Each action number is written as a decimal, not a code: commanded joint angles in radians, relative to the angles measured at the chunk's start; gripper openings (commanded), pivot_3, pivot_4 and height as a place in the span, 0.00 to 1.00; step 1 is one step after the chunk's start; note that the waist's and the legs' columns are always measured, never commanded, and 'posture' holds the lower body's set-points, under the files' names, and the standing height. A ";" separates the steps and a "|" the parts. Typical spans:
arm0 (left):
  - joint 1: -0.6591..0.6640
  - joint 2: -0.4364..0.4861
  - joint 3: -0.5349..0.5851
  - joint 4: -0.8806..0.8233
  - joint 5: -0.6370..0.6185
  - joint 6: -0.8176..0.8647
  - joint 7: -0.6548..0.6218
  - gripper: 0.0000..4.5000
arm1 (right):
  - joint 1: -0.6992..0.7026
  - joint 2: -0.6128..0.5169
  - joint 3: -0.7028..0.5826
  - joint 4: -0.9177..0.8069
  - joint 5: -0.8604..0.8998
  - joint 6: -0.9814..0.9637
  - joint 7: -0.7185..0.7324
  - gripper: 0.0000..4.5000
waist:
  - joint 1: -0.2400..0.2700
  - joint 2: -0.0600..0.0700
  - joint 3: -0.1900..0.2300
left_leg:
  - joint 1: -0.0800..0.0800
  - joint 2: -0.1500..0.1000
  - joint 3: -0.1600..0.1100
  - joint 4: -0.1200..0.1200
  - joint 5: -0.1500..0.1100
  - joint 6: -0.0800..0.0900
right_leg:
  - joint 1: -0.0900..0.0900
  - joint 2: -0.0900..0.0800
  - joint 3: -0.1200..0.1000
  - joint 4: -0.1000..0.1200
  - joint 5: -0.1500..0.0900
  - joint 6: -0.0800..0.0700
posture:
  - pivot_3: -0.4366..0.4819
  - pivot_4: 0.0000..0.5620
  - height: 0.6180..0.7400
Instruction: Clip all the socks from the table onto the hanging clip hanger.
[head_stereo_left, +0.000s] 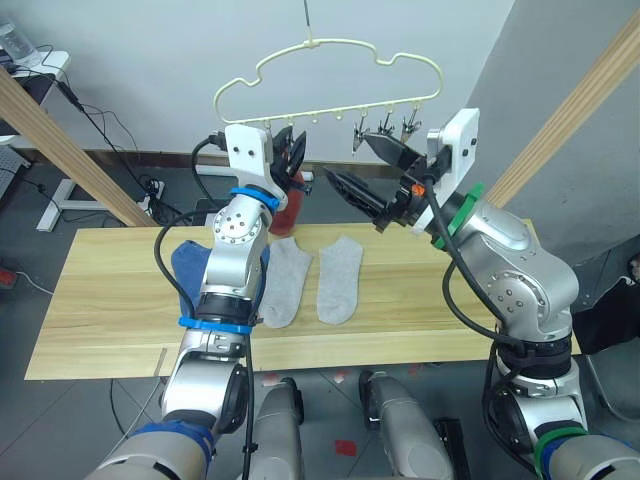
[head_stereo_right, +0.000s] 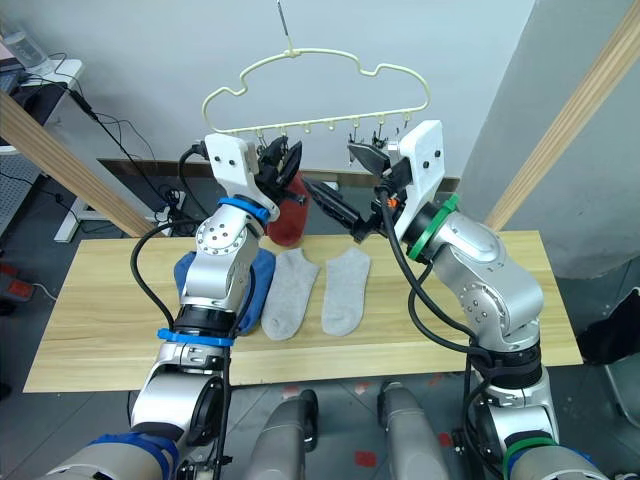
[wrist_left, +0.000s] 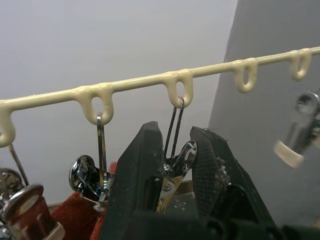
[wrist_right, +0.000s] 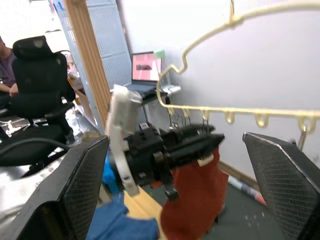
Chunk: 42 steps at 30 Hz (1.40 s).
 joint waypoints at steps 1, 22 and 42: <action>-0.025 0.006 0.005 0.013 0.006 -0.049 0.003 0.16 | -0.001 0.001 0.002 -0.044 0.011 -0.009 -0.006 1.00 | -0.001 0.000 0.000 | 0.000 0.000 0.000 0.000 0.000 0.000 | 0.000 0.000 0.000 0.000 0.000 0.000 | 0.39 0.55 1.00; -0.045 0.000 0.009 0.052 -0.005 -0.076 -0.004 0.71 | 0.011 -0.015 0.005 -0.049 0.004 0.000 -0.023 1.00 | -0.006 0.000 0.000 | 0.000 0.000 0.000 -0.001 0.000 0.000 | 0.000 0.000 0.000 -0.001 0.000 0.000 | 0.39 0.55 1.00; -0.029 0.012 0.006 0.019 0.007 -0.092 -0.006 0.07 | 0.009 -0.010 0.001 -0.036 0.009 0.002 -0.025 1.00 | -0.005 0.000 0.000 | -0.001 0.000 0.000 -0.001 0.000 0.000 | 0.000 0.000 0.000 -0.002 0.000 0.000 | 0.40 0.54 1.00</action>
